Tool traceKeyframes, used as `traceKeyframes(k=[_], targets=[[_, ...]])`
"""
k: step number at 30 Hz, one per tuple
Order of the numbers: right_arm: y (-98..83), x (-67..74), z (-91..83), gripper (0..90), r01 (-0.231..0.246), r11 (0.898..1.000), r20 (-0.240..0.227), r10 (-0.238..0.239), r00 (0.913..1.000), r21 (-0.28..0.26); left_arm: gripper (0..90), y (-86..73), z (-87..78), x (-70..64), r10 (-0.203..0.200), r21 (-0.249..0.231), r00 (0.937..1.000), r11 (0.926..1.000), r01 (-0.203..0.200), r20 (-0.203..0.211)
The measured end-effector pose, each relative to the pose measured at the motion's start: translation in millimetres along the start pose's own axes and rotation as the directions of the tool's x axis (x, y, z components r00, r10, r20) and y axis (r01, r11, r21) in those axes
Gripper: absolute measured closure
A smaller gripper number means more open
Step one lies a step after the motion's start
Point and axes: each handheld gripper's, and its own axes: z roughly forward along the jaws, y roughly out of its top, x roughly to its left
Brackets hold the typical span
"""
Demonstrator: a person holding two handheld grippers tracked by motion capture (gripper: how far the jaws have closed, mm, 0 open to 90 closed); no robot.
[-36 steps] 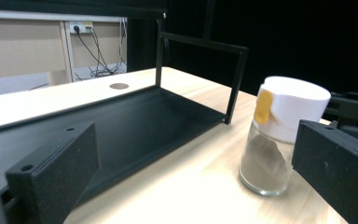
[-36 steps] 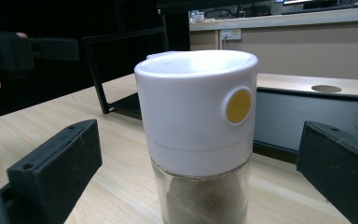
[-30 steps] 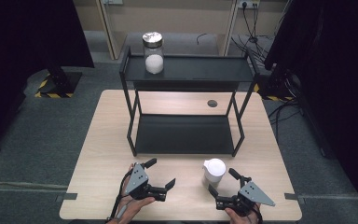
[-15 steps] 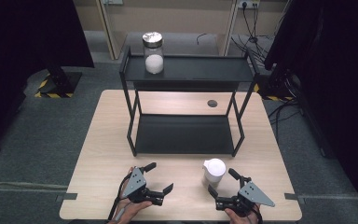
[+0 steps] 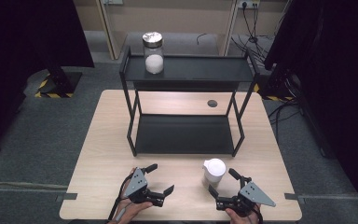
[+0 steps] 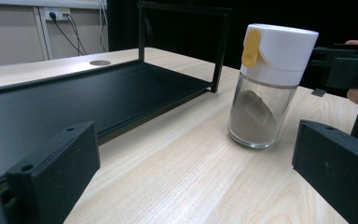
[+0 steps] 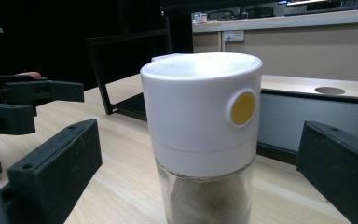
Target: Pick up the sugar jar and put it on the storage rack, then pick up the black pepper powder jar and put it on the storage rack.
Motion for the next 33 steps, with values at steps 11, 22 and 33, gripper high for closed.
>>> traceKeyframes(k=[11,22,33], targets=[[0.3,0.7,-0.2,0.4,0.004,1.0,0.002,-0.004,1.0,0.001,0.2,-0.6,0.5,0.4,-0.002,0.009,1.0,1.0,0.002,-0.004],[-0.1,0.0,-0.6,0.4,0.002,1.0,0.004,-0.002,1.0,-0.002,0.2,-0.7,0.2,0.3,-0.002,0.007,1.0,1.0,0.003,-0.009],[0.6,0.9,1.3,0.4,0.009,1.0,0.005,-0.009,0.9999,0.003,0.2,-1.1,-0.4,-0.4,-0.001,0.004,1.0,1.0,0.001,-0.009]])
